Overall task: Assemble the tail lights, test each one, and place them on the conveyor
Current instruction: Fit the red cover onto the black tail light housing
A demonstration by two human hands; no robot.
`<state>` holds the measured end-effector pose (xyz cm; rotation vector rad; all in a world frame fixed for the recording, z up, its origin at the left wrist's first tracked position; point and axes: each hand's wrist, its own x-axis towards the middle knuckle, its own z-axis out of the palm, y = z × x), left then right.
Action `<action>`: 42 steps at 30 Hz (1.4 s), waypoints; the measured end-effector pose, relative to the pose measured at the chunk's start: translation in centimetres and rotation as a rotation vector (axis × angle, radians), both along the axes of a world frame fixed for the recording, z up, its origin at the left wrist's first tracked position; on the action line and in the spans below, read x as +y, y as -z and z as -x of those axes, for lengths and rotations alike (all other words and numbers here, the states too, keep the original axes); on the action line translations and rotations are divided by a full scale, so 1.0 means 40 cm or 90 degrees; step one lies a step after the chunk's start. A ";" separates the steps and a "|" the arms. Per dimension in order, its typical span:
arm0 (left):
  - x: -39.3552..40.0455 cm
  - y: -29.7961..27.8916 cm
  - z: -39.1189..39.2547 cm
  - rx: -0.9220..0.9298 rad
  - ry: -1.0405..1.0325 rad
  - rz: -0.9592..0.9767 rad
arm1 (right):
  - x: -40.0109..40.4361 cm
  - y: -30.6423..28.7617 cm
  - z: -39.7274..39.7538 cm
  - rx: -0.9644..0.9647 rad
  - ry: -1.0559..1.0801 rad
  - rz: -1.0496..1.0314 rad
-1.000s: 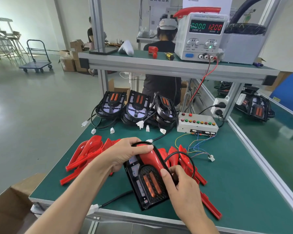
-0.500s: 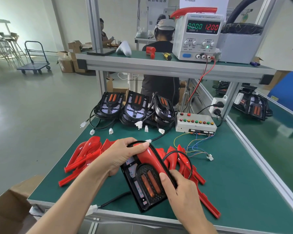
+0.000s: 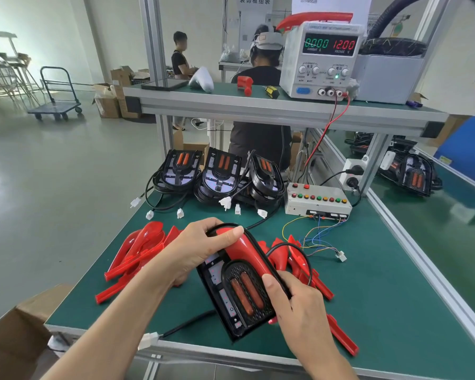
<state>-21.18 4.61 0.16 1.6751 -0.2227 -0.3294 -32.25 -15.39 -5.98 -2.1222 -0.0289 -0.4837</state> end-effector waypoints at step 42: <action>-0.014 -0.066 0.043 0.112 0.047 0.197 | -0.034 0.043 -0.028 0.014 -0.049 -0.075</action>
